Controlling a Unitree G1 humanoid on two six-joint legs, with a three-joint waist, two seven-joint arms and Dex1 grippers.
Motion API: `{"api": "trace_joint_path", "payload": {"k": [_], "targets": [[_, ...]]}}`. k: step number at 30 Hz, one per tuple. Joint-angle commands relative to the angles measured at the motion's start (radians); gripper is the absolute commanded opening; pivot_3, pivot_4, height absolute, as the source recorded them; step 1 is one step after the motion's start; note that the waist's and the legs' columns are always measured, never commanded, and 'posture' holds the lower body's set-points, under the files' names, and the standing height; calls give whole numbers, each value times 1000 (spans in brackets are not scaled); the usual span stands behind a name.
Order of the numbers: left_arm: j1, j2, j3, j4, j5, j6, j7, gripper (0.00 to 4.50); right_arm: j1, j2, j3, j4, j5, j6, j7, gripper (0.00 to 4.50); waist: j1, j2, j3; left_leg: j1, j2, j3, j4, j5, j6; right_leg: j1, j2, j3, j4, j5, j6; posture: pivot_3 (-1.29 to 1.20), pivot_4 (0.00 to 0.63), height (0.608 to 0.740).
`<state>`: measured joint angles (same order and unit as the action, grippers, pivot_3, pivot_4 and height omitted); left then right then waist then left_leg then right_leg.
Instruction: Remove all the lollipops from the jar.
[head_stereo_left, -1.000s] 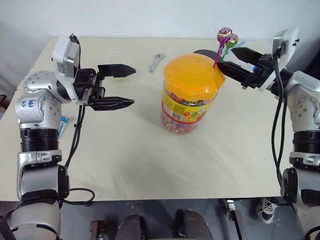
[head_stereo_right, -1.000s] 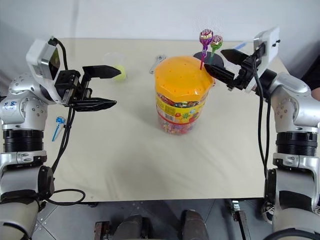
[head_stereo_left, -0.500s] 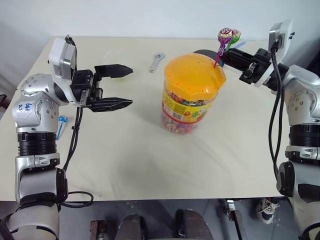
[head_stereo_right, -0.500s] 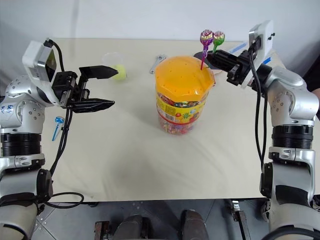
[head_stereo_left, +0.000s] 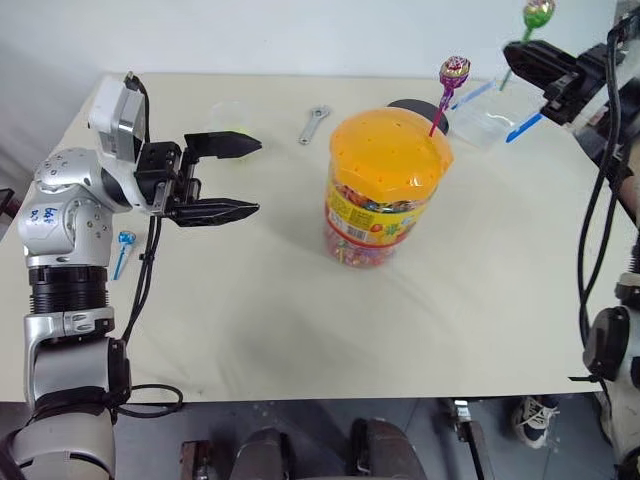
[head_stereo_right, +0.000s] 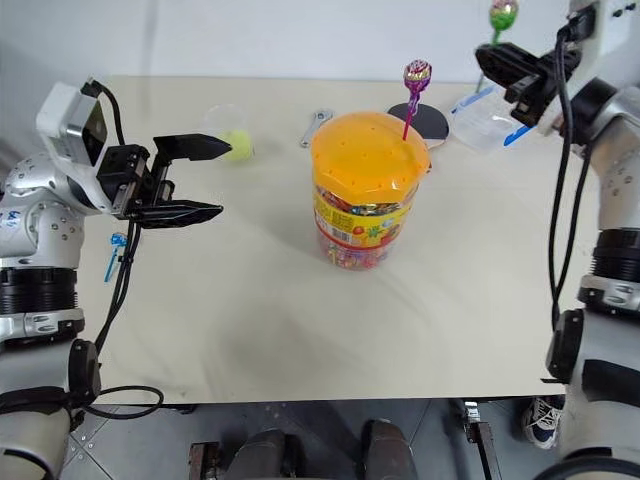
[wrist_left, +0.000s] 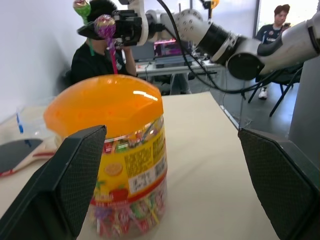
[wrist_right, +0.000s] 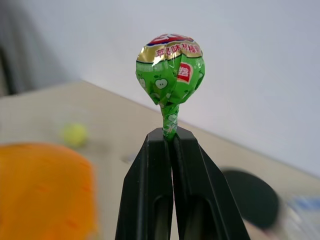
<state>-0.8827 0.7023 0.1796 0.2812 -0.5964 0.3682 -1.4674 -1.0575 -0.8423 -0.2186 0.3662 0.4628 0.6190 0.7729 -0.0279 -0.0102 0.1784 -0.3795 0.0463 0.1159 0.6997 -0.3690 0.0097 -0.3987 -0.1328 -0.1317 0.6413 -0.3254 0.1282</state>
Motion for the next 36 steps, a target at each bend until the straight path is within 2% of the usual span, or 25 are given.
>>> {"api": "trace_joint_path", "payload": {"k": [1,2,5,9,13,19,23,30,33,34,36], "targets": [[37,52,40,-54,-4,16,42,4500,67,-88,-17,-33,-33,134,-42,34,-1,0,0,0,0,0,0,0,0,0,0,0,0,0,0,0,150,740],[49,63,43,-64,-7,27,53,4500,87,-103,-12,-42,-38,165,-44,34,-1,0,0,0,0,0,0,0,0,0,0,0,0,0,0,0,150,740],[135,128,69,-115,0,85,107,4500,275,-173,-22,-117,-66,261,-54,34,0,0,0,0,0,1,-1,0,0,-1,0,1,0,0,0,0,150,740],[207,165,94,-174,-16,129,169,4500,443,-205,-32,-203,-67,380,-82,34,3,0,0,0,0,1,-1,0,0,-1,0,1,1,0,0,0,150,740],[227,156,111,-207,-35,130,195,4500,494,-181,-20,-158,-110,487,-178,34,4,1,1,-1,0,4,1,0,0,-1,-1,3,-1,0,0,0,150,740],[218,127,104,-218,-49,124,220,4500,474,-104,-28,-67,-141,483,-267,34,3,1,1,0,0,4,1,0,0,-2,-1,4,-1,0,0,0,150,740],[210,119,98,-219,-49,122,226,4500,481,-88,-41,-81,-130,490,-273,966,3,2,0,-1,0,5,-1,0,0,-3,0,4,-1,0,0,0,150,740],[213,119,98,-226,-53,126,233,4500,570,-135,-135,-234,-76,527,-221,3270,8,2,0,-1,0,5,0,0,0,-3,0,4,-1,0,0,0,150,740],[205,115,93,-214,-53,122,227,4500,644,-185,-203,-351,-27,511,-138,4246,17,2,0,-1,-1,5,0,0,0,-4,0,5,-2,0,0,0,150,740],[201,113,90,-208,-51,119,226,4500,660,-199,-223,-378,-13,501,-116,4482,22,2,0,-1,-1,5,0,0,0,-4,0,5,-1,0,0,0,150,740],[191,107,83,-193,-47,112,222,4500,671,-218,-275,-437,32,455,-49,4482,26,2,0,-1,-1,6,0,0,0,-4,0,5,-1,0,0,0,150,740]]}}
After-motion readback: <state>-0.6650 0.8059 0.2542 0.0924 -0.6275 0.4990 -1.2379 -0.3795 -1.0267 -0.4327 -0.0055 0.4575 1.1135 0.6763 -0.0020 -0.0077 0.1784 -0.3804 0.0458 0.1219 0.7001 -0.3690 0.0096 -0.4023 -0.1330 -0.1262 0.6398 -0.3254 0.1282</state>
